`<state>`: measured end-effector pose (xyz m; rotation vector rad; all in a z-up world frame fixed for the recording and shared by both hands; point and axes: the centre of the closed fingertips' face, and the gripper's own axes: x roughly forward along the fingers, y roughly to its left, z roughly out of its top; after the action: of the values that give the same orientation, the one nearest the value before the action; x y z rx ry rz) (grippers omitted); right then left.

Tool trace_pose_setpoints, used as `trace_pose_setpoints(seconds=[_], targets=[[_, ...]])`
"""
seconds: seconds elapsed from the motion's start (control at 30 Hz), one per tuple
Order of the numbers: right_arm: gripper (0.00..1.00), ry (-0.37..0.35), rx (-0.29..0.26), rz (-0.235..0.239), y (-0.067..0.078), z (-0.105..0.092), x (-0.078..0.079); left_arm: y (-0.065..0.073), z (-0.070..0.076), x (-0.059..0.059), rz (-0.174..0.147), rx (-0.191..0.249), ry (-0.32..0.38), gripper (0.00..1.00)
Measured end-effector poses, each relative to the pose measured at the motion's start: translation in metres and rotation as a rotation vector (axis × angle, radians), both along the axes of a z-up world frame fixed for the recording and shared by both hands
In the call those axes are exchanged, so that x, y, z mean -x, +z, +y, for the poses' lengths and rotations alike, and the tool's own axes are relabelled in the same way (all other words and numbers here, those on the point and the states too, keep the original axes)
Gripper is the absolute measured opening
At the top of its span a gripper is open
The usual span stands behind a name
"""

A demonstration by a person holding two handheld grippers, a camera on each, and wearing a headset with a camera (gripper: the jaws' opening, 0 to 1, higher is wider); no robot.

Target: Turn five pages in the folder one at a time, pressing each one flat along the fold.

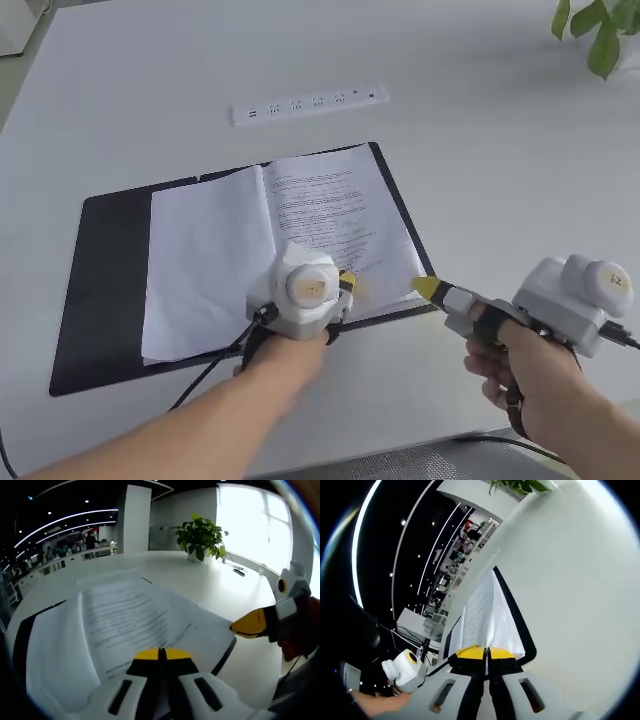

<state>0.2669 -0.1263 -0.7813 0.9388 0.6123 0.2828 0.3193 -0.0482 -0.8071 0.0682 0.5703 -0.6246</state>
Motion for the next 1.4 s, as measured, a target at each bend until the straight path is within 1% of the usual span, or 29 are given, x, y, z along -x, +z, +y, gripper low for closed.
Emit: trace_pose_setpoints(seconds=[0.03, 0.07, 0.1, 0.13, 0.17, 0.23, 0.3, 0.37, 0.4, 0.6, 0.63, 0.67, 0.7, 0.77, 0.8, 0.87, 0.93, 1.0, 1.03, 1.1, 1.17, 1.2, 1.27, 1.33, 1.4], targets=[[0.00, 0.001, 0.001, -0.001, 0.000, 0.001, 0.000, 0.000, 0.003, 0.000, -0.001, -0.008, 0.002, 0.00], [0.00, -0.002, -0.001, -0.003, 0.001, 0.000, 0.000, 0.001, 0.006, -0.001, -0.009, -0.009, 0.008, 0.00], [0.00, -0.006, -0.004, -0.009, 0.003, 0.000, 0.000, 0.003, 0.007, -0.002, -0.007, 0.003, 0.015, 0.00], [0.00, -0.007, -0.005, -0.017, 0.006, 0.001, -0.001, 0.005, 0.011, -0.003, -0.006, 0.012, 0.023, 0.02], [0.00, -0.006, -0.001, -0.023, 0.008, 0.001, -0.001, 0.007, 0.013, -0.004, -0.013, 0.013, 0.024, 0.04], [0.00, 0.000, 0.000, -0.034, 0.012, 0.002, -0.002, 0.013, 0.017, -0.005, -0.020, 0.018, 0.025, 0.03], [0.00, 0.003, -0.003, -0.049, 0.019, 0.006, -0.001, 0.018, 0.020, -0.006, -0.029, 0.017, 0.026, 0.04], [0.00, 0.014, 0.000, -0.070, 0.028, 0.012, -0.001, 0.024, 0.024, -0.007, -0.035, 0.026, 0.026, 0.04], [0.00, 0.023, 0.000, -0.085, 0.033, 0.015, -0.001, 0.028, 0.027, -0.007, -0.045, 0.029, 0.029, 0.04], [0.00, 0.052, -0.018, -0.145, 0.060, 0.034, -0.002, 0.051, 0.040, -0.008, -0.079, 0.066, 0.041, 0.04], [0.00, 0.064, -0.014, -0.158, 0.065, 0.039, -0.002, 0.055, 0.044, -0.008, -0.089, 0.065, 0.043, 0.05], [0.00, 0.070, -0.014, -0.167, 0.069, 0.042, -0.002, 0.058, 0.046, -0.007, -0.090, 0.069, 0.044, 0.04], [0.00, 0.076, -0.025, -0.182, 0.075, 0.046, -0.003, 0.062, 0.051, -0.007, -0.095, 0.080, 0.051, 0.04], [0.00, 0.088, -0.025, -0.199, 0.082, 0.052, -0.004, 0.066, 0.058, -0.006, -0.103, 0.081, 0.059, 0.05], [0.00, 0.095, -0.024, -0.211, 0.087, 0.057, -0.005, 0.069, 0.063, -0.005, -0.105, 0.089, 0.066, 0.05], [0.00, 0.119, -0.028, -0.235, 0.096, 0.068, -0.005, 0.073, 0.071, -0.003, -0.111, 0.091, 0.075, 0.06], [0.00, 0.139, -0.020, -0.253, 0.101, 0.077, -0.005, 0.077, 0.083, 0.001, -0.118, 0.096, 0.086, 0.06], [0.00, 0.163, -0.026, -0.283, 0.110, 0.088, -0.004, 0.082, 0.095, 0.003, -0.128, 0.094, 0.099, 0.06], [0.00, 0.173, -0.022, -0.289, 0.112, 0.093, -0.004, 0.083, 0.098, 0.004, -0.128, 0.097, 0.102, 0.06], [0.00, 0.208, -0.015, -0.315, 0.119, 0.109, -0.003, 0.088, 0.110, 0.006, -0.140, 0.099, 0.119, 0.07], [0.00, 0.231, -0.004, -0.327, 0.122, 0.120, -0.002, 0.094, 0.125, 0.009, -0.149, 0.110, 0.139, 0.07], [0.00, 0.253, 0.002, -0.337, 0.124, 0.129, -0.001, 0.096, 0.134, 0.010, -0.158, 0.105, 0.150, 0.07], [0.00, 0.284, 0.011, -0.348, 0.125, 0.144, 0.000, 0.098, 0.146, 0.012, -0.157, 0.107, 0.161, 0.06], [0.00, 0.314, 0.018, -0.353, 0.124, 0.159, 0.001, 0.099, 0.162, 0.014, -0.165, 0.098, 0.179, 0.07], [0.00, 0.334, 0.023, -0.357, 0.123, 0.170, 0.002, 0.101, 0.176, 0.017, -0.166, 0.103, 0.202, 0.07]])
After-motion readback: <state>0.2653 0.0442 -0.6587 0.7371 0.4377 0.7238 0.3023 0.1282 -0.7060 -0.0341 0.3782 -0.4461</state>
